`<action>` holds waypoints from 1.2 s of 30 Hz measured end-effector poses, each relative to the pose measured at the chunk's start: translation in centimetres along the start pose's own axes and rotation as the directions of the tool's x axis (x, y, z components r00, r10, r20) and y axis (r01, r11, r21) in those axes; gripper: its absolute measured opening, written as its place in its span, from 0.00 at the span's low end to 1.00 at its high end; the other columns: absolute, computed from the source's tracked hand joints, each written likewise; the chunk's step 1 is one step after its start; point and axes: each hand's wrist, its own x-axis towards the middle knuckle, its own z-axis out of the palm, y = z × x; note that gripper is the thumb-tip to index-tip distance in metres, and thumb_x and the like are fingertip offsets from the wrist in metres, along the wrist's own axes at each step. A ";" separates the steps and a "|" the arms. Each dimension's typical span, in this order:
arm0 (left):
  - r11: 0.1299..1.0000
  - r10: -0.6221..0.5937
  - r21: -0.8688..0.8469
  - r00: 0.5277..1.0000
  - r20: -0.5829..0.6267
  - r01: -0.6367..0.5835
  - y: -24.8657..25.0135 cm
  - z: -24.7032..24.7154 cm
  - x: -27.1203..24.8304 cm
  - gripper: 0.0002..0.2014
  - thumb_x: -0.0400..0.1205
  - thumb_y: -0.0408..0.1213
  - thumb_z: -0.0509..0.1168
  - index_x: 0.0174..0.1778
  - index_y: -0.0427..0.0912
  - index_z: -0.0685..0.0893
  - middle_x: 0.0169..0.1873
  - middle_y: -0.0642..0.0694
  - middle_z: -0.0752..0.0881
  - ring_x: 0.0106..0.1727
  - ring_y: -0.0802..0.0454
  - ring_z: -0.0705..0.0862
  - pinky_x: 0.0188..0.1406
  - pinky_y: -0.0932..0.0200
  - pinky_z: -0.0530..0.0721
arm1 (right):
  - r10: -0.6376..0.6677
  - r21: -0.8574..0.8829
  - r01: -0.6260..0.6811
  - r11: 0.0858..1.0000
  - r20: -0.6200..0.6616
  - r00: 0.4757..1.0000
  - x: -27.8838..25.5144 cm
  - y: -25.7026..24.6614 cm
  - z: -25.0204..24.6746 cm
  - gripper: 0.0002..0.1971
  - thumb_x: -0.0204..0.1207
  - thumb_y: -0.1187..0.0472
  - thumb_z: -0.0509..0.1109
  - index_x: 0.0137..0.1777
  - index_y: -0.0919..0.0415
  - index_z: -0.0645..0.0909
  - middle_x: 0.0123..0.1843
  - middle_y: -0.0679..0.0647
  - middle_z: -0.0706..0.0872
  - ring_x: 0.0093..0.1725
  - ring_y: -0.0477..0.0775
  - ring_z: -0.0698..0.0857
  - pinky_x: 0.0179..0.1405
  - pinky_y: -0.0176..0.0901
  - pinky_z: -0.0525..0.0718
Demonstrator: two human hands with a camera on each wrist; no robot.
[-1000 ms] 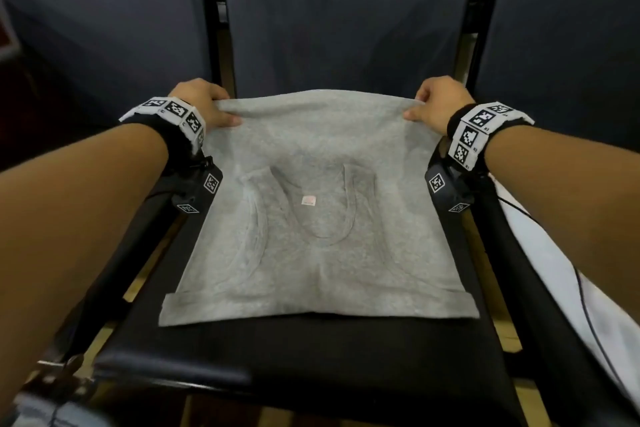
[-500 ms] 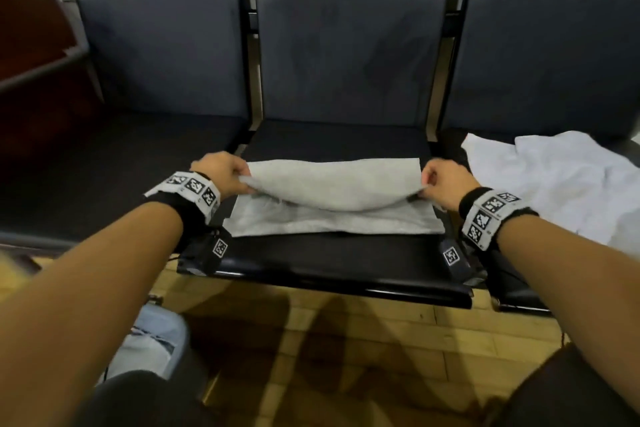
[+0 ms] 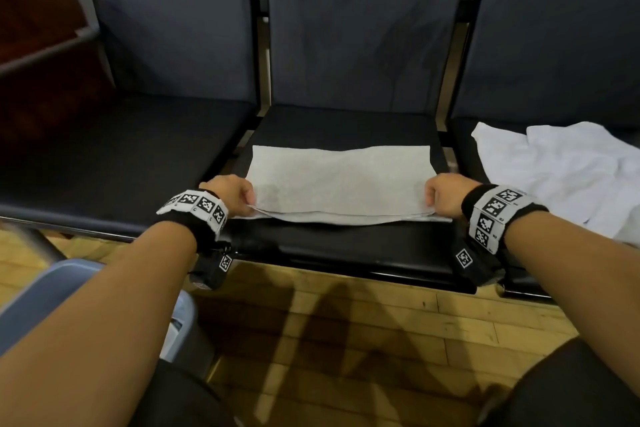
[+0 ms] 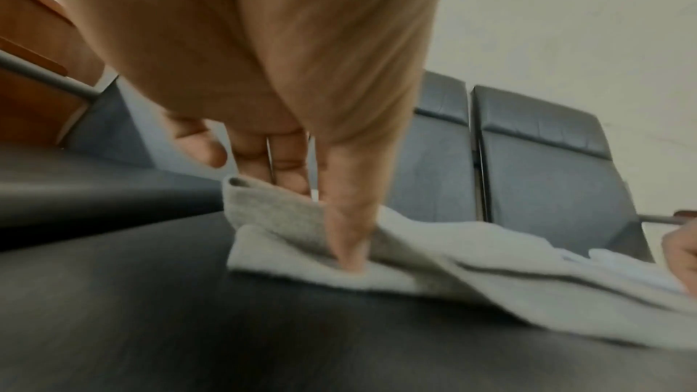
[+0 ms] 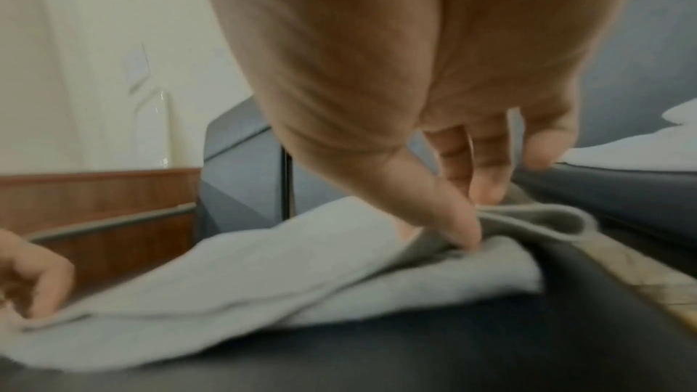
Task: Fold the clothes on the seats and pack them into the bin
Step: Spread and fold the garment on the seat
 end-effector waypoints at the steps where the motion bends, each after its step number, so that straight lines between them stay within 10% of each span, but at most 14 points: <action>1: 1.000 0.012 -0.010 1.000 -0.005 -0.012 0.2 -0.1 0.0 0.08 0.72 0.50 0.75 0.40 0.54 0.84 0.46 0.54 0.87 0.51 0.51 0.84 0.60 0.49 0.83 | 0.005 0.003 -0.005 1.000 -0.021 1.000 -0.2 -0.6 -0.5 0.09 0.73 0.67 0.64 0.42 0.50 0.78 0.61 0.59 0.81 0.60 0.62 0.82 0.63 0.51 0.82; 6: 0.996 0.017 -0.081 0.999 -0.040 -0.020 2.2 0.0 0.8 0.15 0.79 0.53 0.68 0.54 0.47 0.83 0.54 0.48 0.84 0.56 0.48 0.82 0.60 0.50 0.82 | -0.060 0.120 0.081 0.989 -0.173 0.983 -0.1 -4.7 -0.8 0.16 0.80 0.56 0.65 0.65 0.60 0.79 0.66 0.62 0.77 0.63 0.63 0.80 0.61 0.49 0.80; 14: 0.913 -0.382 -0.186 0.921 -0.077 0.363 1.9 0.7 3.2 0.41 0.74 0.59 0.71 0.73 0.33 0.69 0.70 0.33 0.74 0.68 0.35 0.77 0.65 0.45 0.79 | -0.140 0.071 0.139 0.988 0.010 0.990 2.5 -9.9 2.9 0.32 0.82 0.42 0.62 0.80 0.59 0.64 0.77 0.64 0.68 0.74 0.64 0.72 0.73 0.56 0.74; 21: 0.937 -0.304 -0.167 0.951 0.051 0.308 2.4 0.9 4.8 0.31 0.75 0.50 0.74 0.66 0.33 0.78 0.62 0.37 0.82 0.63 0.39 0.81 0.51 0.53 0.77 | -0.088 -0.141 0.105 0.984 0.125 0.988 3.5 -11.1 3.9 0.40 0.82 0.35 0.55 0.87 0.55 0.48 0.87 0.62 0.40 0.86 0.64 0.47 0.82 0.65 0.57; 28: 0.890 -0.241 -0.401 0.970 -0.009 0.217 1.7 -1.9 4.7 0.20 0.80 0.45 0.69 0.62 0.35 0.83 0.61 0.37 0.84 0.62 0.40 0.81 0.52 0.57 0.74 | -0.068 -0.050 0.078 0.996 0.179 0.981 3.7 -12.8 3.4 0.38 0.81 0.39 0.60 0.85 0.57 0.55 0.87 0.63 0.46 0.85 0.66 0.51 0.81 0.62 0.62; 31: 0.823 -0.203 -0.552 0.977 -0.065 0.135 2.1 -3.5 4.1 0.18 0.81 0.44 0.67 0.62 0.36 0.85 0.58 0.38 0.84 0.62 0.40 0.82 0.55 0.55 0.75 | -0.143 0.029 0.140 0.990 0.191 0.971 3.3 -14.4 2.6 0.32 0.78 0.40 0.62 0.78 0.57 0.69 0.81 0.63 0.64 0.78 0.66 0.66 0.74 0.56 0.71; 36: 0.713 -0.061 -0.696 0.982 -0.177 -0.081 5.7 -4.3 3.4 0.12 0.77 0.42 0.69 0.51 0.39 0.86 0.48 0.40 0.86 0.53 0.44 0.83 0.60 0.50 0.81 | -0.190 0.625 0.093 0.775 0.090 0.978 2.4 -15.1 0.6 0.16 0.81 0.51 0.65 0.61 0.61 0.84 0.61 0.55 0.85 0.62 0.57 0.83 0.67 0.54 0.81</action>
